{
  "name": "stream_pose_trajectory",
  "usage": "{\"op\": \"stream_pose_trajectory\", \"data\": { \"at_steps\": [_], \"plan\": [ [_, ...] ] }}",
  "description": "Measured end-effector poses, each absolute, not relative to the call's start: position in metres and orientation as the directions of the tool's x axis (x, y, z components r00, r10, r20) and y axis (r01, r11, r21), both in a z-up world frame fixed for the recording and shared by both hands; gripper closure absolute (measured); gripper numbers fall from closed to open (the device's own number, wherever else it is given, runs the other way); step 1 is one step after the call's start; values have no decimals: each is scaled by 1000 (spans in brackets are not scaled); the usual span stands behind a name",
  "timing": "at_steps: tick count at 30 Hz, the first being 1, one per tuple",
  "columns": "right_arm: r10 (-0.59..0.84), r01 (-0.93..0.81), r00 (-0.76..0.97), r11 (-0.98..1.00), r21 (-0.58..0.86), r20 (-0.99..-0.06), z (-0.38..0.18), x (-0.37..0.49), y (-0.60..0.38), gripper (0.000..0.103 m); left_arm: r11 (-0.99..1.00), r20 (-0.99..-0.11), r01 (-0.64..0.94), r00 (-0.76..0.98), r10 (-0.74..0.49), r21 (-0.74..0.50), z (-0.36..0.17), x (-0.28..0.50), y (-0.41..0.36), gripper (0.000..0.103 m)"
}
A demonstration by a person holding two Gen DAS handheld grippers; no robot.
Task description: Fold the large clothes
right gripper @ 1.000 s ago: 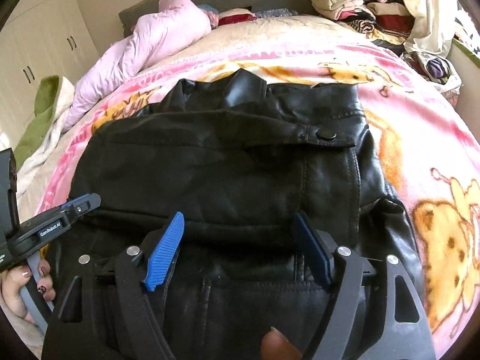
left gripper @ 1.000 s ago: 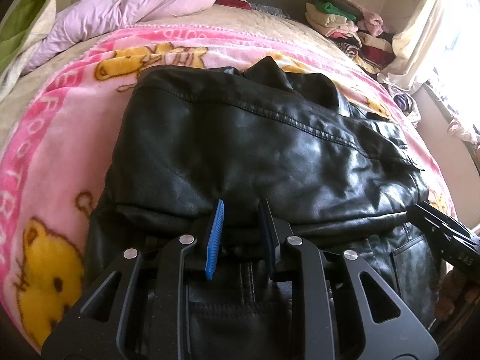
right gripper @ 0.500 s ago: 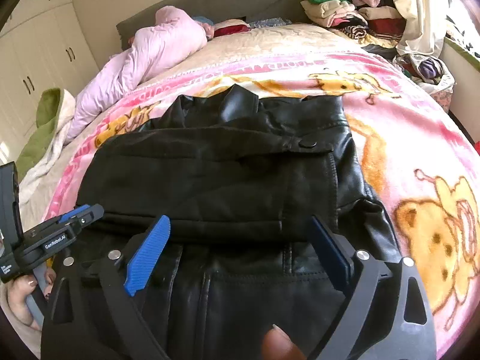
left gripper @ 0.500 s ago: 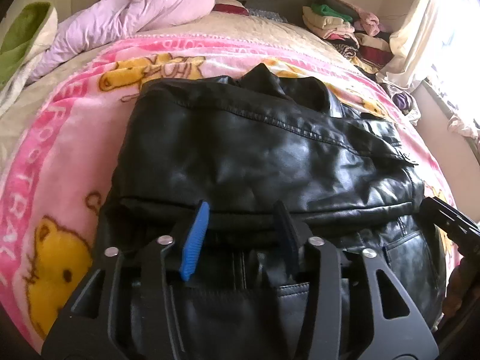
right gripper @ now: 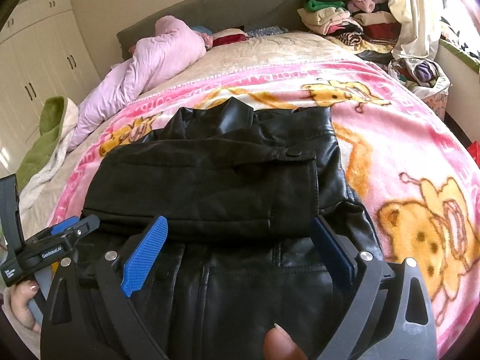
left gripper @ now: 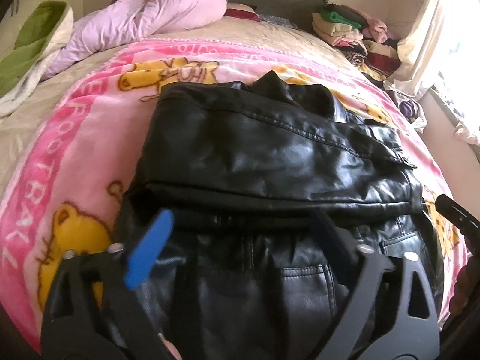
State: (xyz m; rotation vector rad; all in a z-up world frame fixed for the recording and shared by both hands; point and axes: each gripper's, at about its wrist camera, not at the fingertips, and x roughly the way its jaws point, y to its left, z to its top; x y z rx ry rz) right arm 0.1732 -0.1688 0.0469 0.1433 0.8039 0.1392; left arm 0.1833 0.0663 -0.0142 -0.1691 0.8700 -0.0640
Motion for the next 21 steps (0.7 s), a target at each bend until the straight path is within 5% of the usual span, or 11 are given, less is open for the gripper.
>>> {"op": "stream_pose_trajectory", "data": {
  "at_steps": [21],
  "plan": [
    [176,-89,724,983,163,-667,75,127,-182,6,987,-720,-16,686,-105,-159,12,136,69,10]
  ]
}}
